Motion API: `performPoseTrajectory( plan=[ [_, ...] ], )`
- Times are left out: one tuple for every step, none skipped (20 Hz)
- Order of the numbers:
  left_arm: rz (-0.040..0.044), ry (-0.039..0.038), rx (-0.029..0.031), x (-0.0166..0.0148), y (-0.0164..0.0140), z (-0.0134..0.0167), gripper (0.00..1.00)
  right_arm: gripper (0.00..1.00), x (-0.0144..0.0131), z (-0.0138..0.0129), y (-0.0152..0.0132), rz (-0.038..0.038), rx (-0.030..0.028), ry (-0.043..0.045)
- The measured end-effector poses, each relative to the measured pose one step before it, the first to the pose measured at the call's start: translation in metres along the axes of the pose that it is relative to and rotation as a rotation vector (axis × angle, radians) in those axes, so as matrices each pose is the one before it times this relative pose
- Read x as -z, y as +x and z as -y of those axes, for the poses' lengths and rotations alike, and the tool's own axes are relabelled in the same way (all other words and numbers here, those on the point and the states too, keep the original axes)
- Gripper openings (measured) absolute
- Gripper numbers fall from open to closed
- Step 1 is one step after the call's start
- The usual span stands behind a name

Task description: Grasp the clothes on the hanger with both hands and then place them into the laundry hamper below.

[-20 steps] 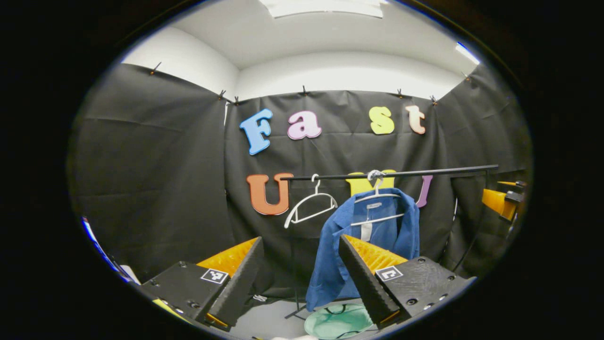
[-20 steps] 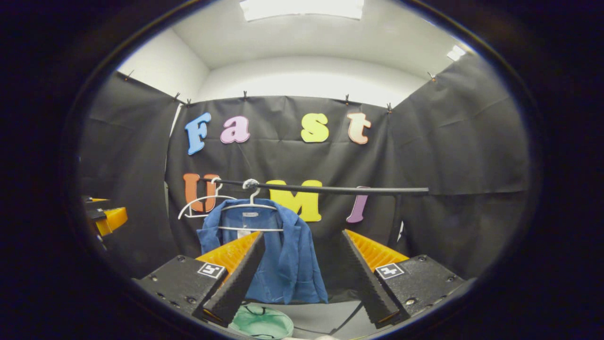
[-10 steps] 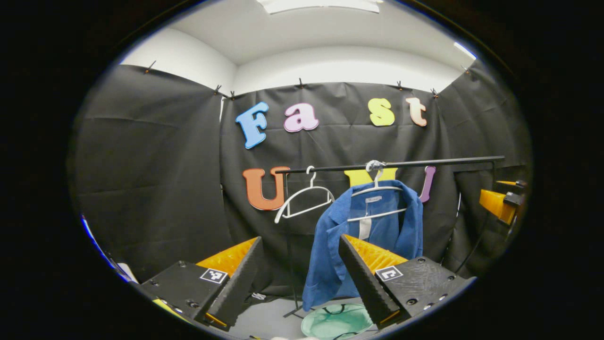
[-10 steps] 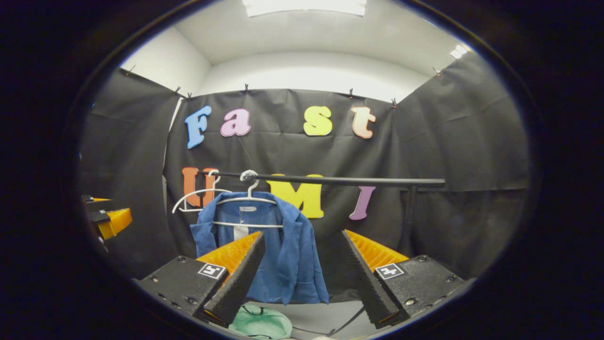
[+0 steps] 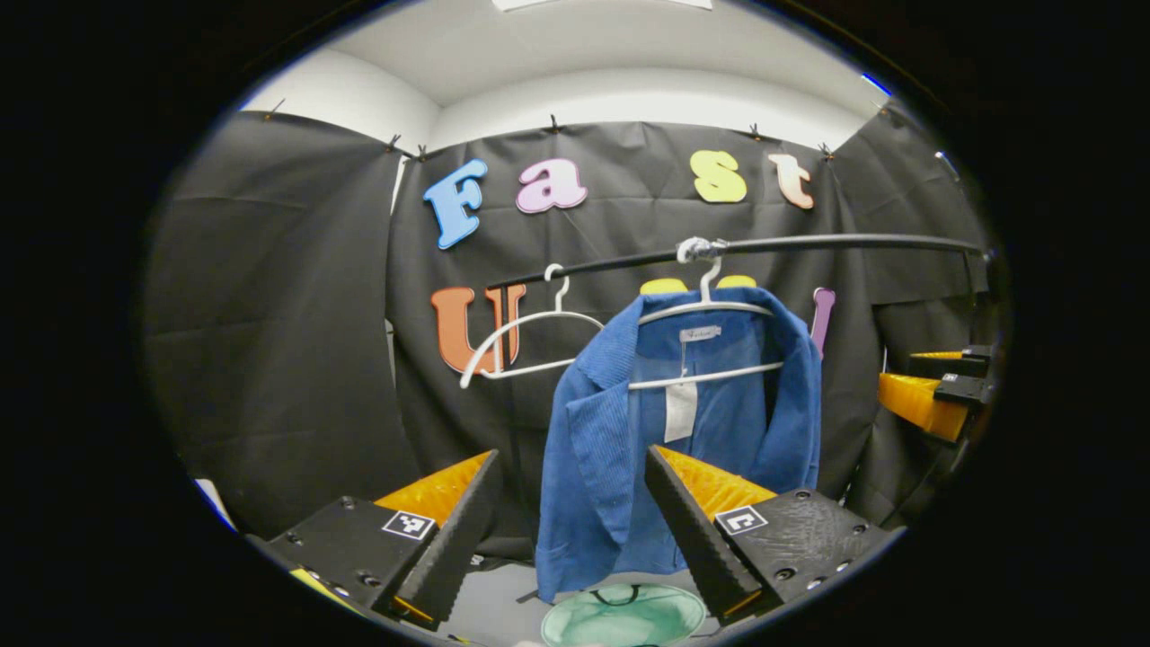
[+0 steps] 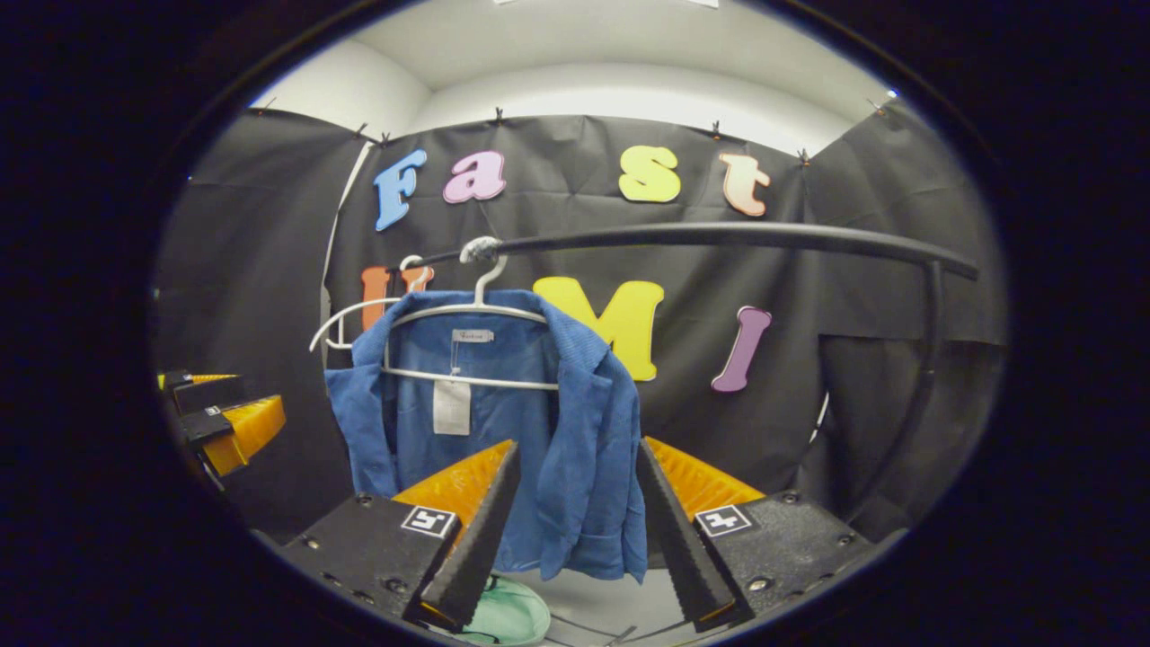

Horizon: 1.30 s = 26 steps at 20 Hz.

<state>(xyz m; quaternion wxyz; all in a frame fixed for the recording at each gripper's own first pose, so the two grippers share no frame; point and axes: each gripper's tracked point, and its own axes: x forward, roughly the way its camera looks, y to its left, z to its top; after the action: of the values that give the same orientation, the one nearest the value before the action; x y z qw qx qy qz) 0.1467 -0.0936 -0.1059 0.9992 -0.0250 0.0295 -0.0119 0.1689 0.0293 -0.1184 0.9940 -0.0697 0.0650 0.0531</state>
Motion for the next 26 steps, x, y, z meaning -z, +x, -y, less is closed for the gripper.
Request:
performPoseTrajectory(
  plan=[
    [-0.00849, 0.00476, -0.00052, 0.00688, 0.01181, 0.00649, 0.98, 0.83, 0.00824, -0.00162, 0.01503, -0.01442, -0.01053, -0.00313],
    [-0.00085, 0.00383, 0.00212, 0.00505, 0.01131, 0.00672, 0.98, 0.83, 0.00516, -0.00159, 0.01366, -0.00822, -0.01099, 0.00064],
    [0.00653, 0.00246, -0.00113, 0.00366, 0.01023, 0.00470, 0.98, 0.83, 0.00382, -0.00098, 0.01202, -0.00837, -0.00946, -0.00036],
    [-0.00458, -0.00029, -0.00607, 0.00373, 0.01034, 0.00466, 0.98, 0.83, 0.00118, -0.00076, 0.01202, 0.00071, -0.00661, -0.00537],
    [-0.00147, -0.00323, -0.00365, 0.00334, 0.00971, 0.00585, 0.98, 0.83, 0.00287, 0.00110, 0.01086, -0.00561, -0.00196, -0.01381],
    [-0.00829, -0.00648, -0.00715, 0.00381, 0.00969, 0.00552, 0.98, 0.83, -0.00110, -0.00024, 0.00833, 0.00194, -0.00458, -0.00712],
    [-0.00552, -0.00419, -0.00658, 0.00239, 0.00922, 0.00410, 0.97, 0.83, -0.00156, -0.00175, 0.00811, 0.00490, -0.00423, 0.00082],
    [-0.00725, 0.00163, -0.01849, 0.00289, 0.00864, 0.00265, 0.96, 0.83, -0.00034, -0.00128, 0.00800, -0.00443, -0.00428, 0.00005],
    [-0.00571, 0.00270, -0.02065, 0.00175, 0.00803, 0.00011, 0.97, 0.83, 0.00052, -0.00187, 0.00732, -0.00139, -0.00717, -0.00095],
    [-0.00513, 0.00253, -0.01679, 0.00200, 0.00843, 0.00140, 0.98, 0.83, -0.00088, -0.00023, 0.00630, -0.00052, -0.00305, -0.00498],
    [-0.01302, 0.00079, -0.00974, 0.00271, 0.00778, 0.00097, 0.96, 0.83, -0.00127, -0.00167, 0.00678, 0.00235, -0.00438, -0.00482],
    [-0.00182, -0.00005, -0.01272, 0.00052, 0.00546, -0.00044, 0.99, 0.83, -0.00064, -0.00050, 0.00611, 0.00013, -0.00149, -0.00508],
    [-0.00210, 0.00760, -0.01088, 0.00058, 0.00689, -0.00239, 0.96, 0.83, 0.00067, 0.00039, 0.00626, 0.00015, 0.00498, -0.00407],
    [0.00054, 0.01333, -0.01679, 0.00024, 0.00616, -0.00324, 0.98, 0.83, 0.00124, 0.00041, 0.00598, -0.00575, 0.00367, -0.00191],
    [-0.00023, 0.00675, -0.01320, 0.00050, 0.00483, -0.00296, 0.99, 0.83, 0.00217, -0.00012, 0.00543, -0.00421, 0.00357, 0.00664],
    [0.00282, 0.00230, 0.00154, -0.00073, 0.00484, 0.00010, 0.96, 0.83, 0.00014, -0.00066, 0.00388, -0.00273, -0.00171, 0.00849],
    [-0.00407, 0.00449, 0.00167, -0.00026, 0.00517, 0.00001, 0.98, 0.83, 0.00094, -0.00126, 0.00590, -0.00305, 0.00077, 0.00468],
    [-0.00156, 0.01108, -0.00306, -0.00019, 0.00350, -0.00137, 0.98, 0.83, 0.00404, -0.00167, 0.00074, 0.00087, -0.00037, 0.00258],
    [-0.00115, 0.01078, 0.00051, 0.00012, 0.00346, -0.00158, 0.98, 0.83, 0.00037, -0.00017, 0.00387, -0.00038, 0.00599, -0.00129],
    [-0.00245, 0.00551, 0.00091, 0.00011, 0.00145, -0.00058, 0.98, 0.83, 0.00204, 0.00123, 0.00291, -0.00578, 0.00592, -0.00072],
    [0.00280, 0.00323, -0.00998, -0.00187, 0.00111, -0.00494, 0.96, 0.78, 0.00056, 0.00084, 0.00111, 0.00180, 0.00444, 0.00573],
    [-0.00124, 0.00053, 0.00085, 0.00003, 0.00131, -0.00191, 0.87, 0.77, -0.00052, 0.00222, 0.00168, 0.00262, 0.00812, 0.00956],
    [-0.00117, 0.00146, 0.00714, -0.00010, 0.00094, 0.00006, 0.78, 0.70, 0.00048, 0.00223, 0.00154, 0.00315, 0.01397, 0.00897],
    [-0.00084, 0.00587, -0.00292, -0.00042, 0.00034, -0.00196, 0.69, 0.67, -0.00077, 0.00426, 0.00263, 0.00461, 0.01683, 0.00677],
    [-0.00029, 0.01041, -0.00751, -0.00036, -0.00037, -0.00420, 0.60, 0.55, 0.00106, 0.00150, 0.00229, 0.00207, 0.01535, 0.00561],
    [0.00035, 0.00792, -0.00663, 0.00018, 0.00000, -0.00312, 0.51, 0.49, 0.00158, 0.00075, 0.00194, -0.00470, 0.00958, 0.00261]
  ],
)
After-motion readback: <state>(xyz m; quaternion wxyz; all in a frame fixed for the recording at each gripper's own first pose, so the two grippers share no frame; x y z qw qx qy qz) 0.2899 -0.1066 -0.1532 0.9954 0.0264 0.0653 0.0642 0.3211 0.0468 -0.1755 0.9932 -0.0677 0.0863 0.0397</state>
